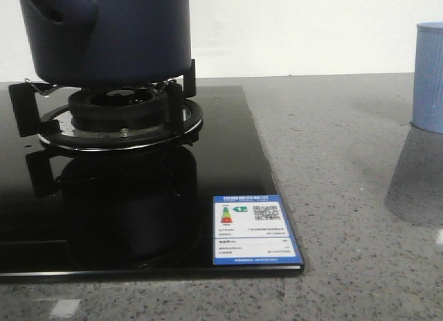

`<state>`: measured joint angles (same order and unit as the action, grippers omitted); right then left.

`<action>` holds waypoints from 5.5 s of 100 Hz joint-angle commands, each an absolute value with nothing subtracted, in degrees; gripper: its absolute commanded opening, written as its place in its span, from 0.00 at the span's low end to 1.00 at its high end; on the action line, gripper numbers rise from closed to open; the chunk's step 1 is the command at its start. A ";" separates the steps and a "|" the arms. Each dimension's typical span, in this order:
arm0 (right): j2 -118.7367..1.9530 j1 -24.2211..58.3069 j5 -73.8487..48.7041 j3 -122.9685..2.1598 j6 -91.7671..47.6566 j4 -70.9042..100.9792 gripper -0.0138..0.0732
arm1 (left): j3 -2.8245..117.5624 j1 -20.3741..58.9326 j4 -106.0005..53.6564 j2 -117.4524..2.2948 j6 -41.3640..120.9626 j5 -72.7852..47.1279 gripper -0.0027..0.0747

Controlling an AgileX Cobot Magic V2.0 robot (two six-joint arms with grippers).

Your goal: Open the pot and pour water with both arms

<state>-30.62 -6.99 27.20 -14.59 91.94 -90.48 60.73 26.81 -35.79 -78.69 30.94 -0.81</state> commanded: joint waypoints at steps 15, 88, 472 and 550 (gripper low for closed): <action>-30.59 -7.45 27.60 -15.91 91.97 -89.18 0.88 | 62.81 27.31 -36.35 -77.05 31.18 4.77 0.55; -30.59 -7.45 28.21 -15.91 91.97 -89.18 0.88 | 62.81 26.14 -33.29 -65.95 31.31 2.65 0.75; -30.59 -7.45 34.80 -13.11 92.01 -91.14 0.08 | -1.95 0.51 -5.85 1.72 -3.13 -5.36 0.01; -30.93 -7.45 27.89 -21.22 50.79 -53.10 0.08 | -1.95 0.51 -5.85 1.72 -3.13 -5.36 0.01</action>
<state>-30.35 -6.99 24.73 -19.47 55.09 -57.71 -0.08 0.18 -5.34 0.26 -2.55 -9.50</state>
